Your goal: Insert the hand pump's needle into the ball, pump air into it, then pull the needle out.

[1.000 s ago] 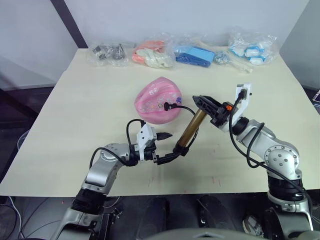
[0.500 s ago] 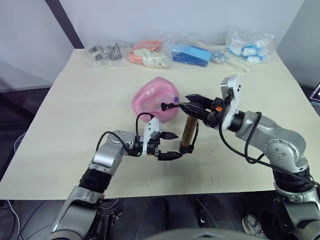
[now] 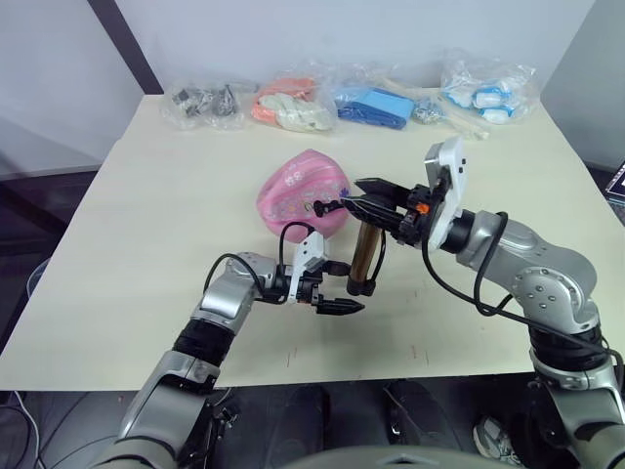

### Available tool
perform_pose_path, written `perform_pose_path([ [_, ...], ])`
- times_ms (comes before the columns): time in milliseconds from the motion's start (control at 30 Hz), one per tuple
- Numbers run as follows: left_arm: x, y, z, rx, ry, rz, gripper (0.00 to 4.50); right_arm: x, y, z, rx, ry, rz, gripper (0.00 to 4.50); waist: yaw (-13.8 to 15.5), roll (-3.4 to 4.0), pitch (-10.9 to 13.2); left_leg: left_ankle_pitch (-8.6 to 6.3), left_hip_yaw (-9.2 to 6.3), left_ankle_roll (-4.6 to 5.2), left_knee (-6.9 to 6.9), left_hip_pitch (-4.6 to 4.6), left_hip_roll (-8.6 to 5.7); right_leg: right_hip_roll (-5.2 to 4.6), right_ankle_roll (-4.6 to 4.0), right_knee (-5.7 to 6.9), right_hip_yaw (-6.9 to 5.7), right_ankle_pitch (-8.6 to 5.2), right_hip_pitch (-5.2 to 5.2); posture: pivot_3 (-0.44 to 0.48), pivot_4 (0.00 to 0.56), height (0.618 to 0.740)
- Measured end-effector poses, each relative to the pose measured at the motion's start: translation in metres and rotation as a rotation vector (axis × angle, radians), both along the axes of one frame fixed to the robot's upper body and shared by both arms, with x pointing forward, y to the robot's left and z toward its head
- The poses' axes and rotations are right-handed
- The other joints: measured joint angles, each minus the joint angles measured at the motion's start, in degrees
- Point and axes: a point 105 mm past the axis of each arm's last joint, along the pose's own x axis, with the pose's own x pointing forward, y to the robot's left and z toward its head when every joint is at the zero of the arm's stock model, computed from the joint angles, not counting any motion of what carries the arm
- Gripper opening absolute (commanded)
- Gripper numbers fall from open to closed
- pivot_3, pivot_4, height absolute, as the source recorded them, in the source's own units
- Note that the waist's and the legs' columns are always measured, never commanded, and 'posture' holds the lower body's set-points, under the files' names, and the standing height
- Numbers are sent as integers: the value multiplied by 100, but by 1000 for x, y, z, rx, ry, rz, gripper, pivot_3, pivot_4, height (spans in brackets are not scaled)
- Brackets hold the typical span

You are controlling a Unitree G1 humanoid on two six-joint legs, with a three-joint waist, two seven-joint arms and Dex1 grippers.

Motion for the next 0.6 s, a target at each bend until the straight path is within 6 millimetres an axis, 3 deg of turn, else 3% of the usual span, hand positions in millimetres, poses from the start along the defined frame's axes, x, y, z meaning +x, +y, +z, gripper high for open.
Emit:
perform_pose_path([
  [67,0,-4,1,-10,-6,-5,4472,-1,1,1,1,-5,4,1740,0,-1,0,0,-1,0,7,-17,0,0,0,4,-1,0,-14,0,150,738],
  [300,0,-3,1,-6,-25,-9,1388,-1,0,-1,-7,2,3,1740,-4,0,0,1,1,0,23,-29,-1,0,0,25,1,0,-27,0,150,738],
  [333,-1,-4,1,-4,-35,-21,1133,0,-1,-1,-8,1,-5,1740,-4,0,0,0,1,0,28,-29,-1,0,0,29,2,0,-27,0,150,738],
  [600,-4,-10,-4,-21,-54,-10,1117,-2,-6,-5,-37,-18,11,1740,2,0,0,0,0,1,80,-34,-4,-1,0,70,2,0,-26,0,150,738],
])
